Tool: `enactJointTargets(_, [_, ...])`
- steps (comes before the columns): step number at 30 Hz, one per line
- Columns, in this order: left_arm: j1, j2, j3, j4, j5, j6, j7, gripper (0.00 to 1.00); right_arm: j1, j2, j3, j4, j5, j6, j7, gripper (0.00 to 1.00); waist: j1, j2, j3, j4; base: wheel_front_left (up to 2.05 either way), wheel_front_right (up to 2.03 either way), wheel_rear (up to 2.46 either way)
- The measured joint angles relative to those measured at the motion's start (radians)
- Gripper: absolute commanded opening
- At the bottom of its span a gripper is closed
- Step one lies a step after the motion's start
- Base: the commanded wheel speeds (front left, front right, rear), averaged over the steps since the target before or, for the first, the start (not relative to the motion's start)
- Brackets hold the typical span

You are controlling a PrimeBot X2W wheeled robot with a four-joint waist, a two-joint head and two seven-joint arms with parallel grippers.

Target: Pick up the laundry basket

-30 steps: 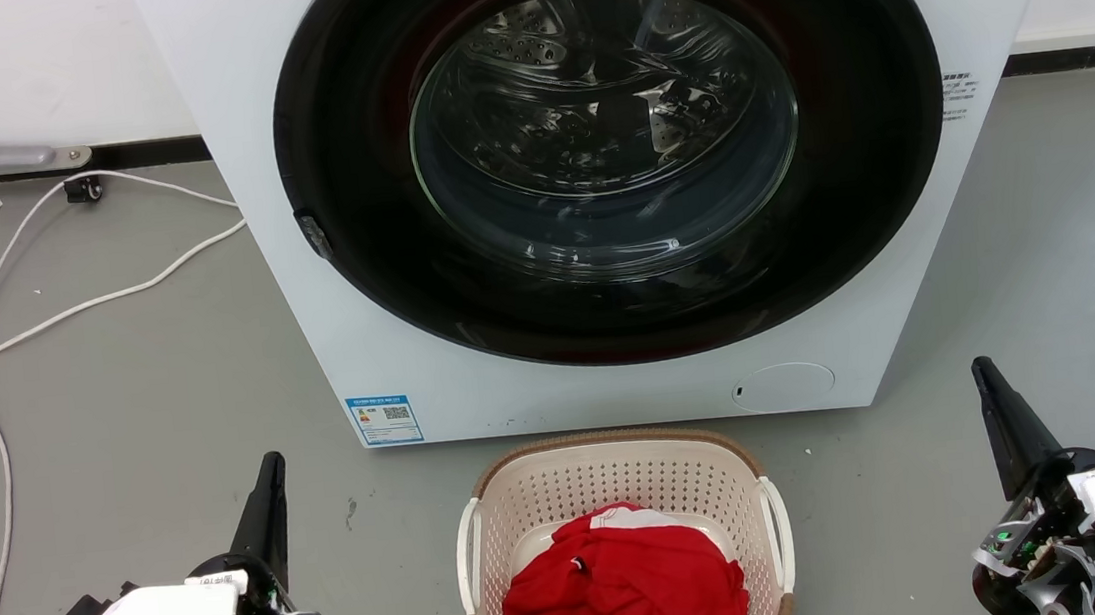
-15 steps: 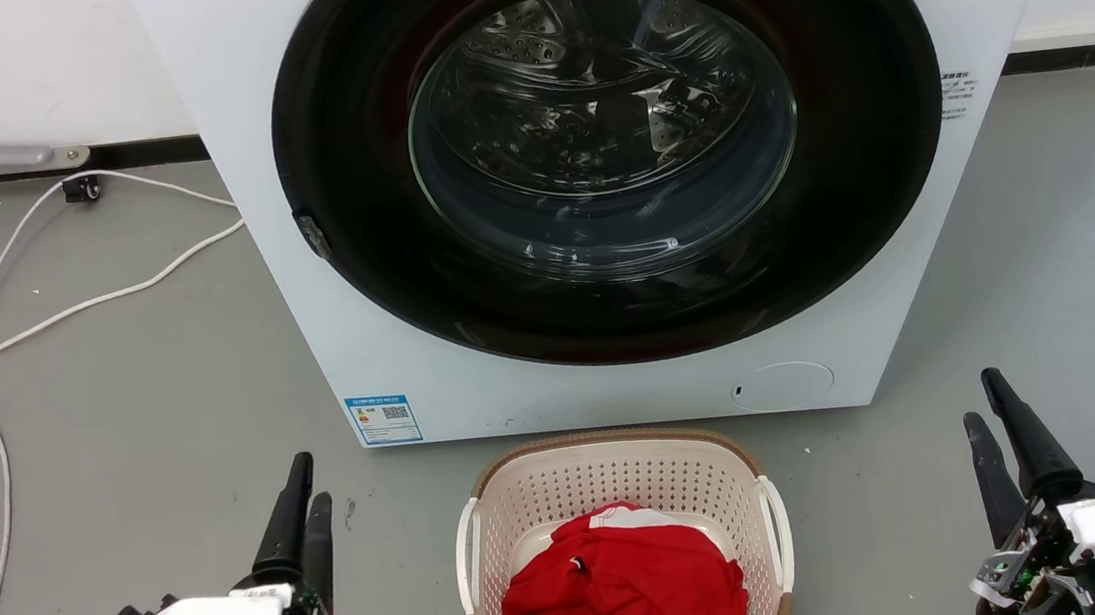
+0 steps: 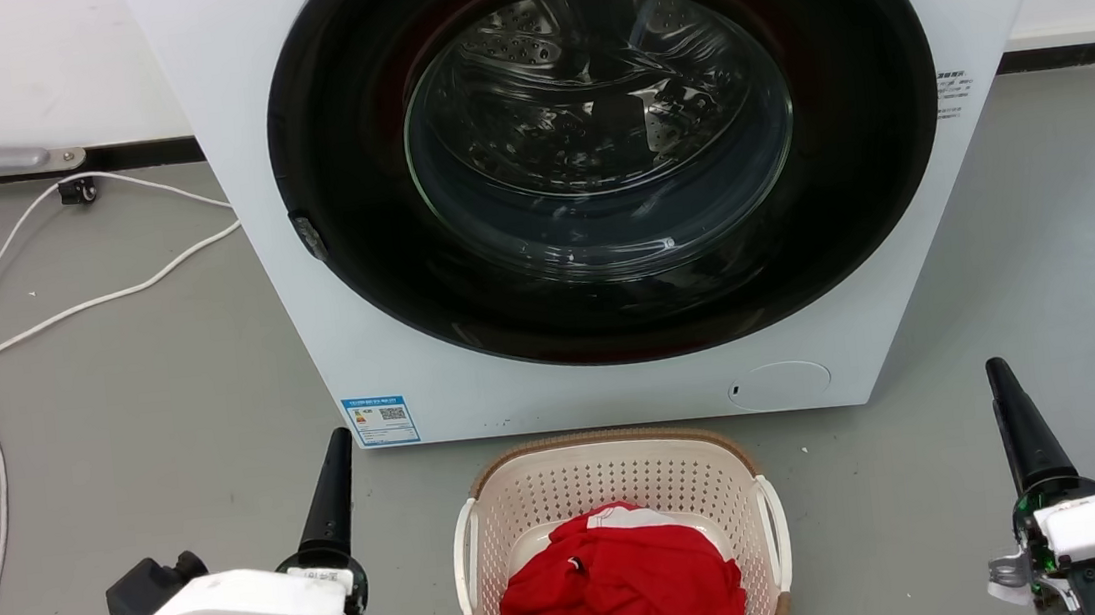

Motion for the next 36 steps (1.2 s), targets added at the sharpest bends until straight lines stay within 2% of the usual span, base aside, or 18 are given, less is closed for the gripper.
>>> enactJointTargets(6, [0.0, 0.0, -0.02, -0.014, 0.124, 0.001, -0.024, 1.0, 0.012, -0.001, 0.007, -0.027, -0.156, 0.0, -0.02, 1.0, 0.0, 0.0, 0.0, -0.002, 0.0, 0.0, 0.0])
enactJointTargets(14, [0.0, 0.0, -0.058, -0.021, 0.288, 0.024, -0.052, 1.0, 0.02, -0.001, 0.014, -0.066, -0.336, 0.0, -0.024, 1.0, 0.0, 0.0, -0.001, -0.003, 0.0, 0.0, 0.0])
enactJointTargets(25, [-0.007, 0.0, -0.097, -0.025, 0.469, 0.058, -0.087, 1.0, 0.033, -0.01, 0.035, -0.091, -0.519, 0.0, -0.023, 1.0, 0.0, 0.0, 0.0, -0.001, 0.0, 0.0, 0.0])
enactJointTargets(36, [-0.015, 0.0, -0.127, -0.02, 0.63, 0.07, -0.121, 1.0, 0.036, -0.018, 0.04, -0.115, -0.695, 0.0, -0.019, 1.0, 0.0, 0.0, 0.002, -0.002, 0.0, 0.0, 0.0])
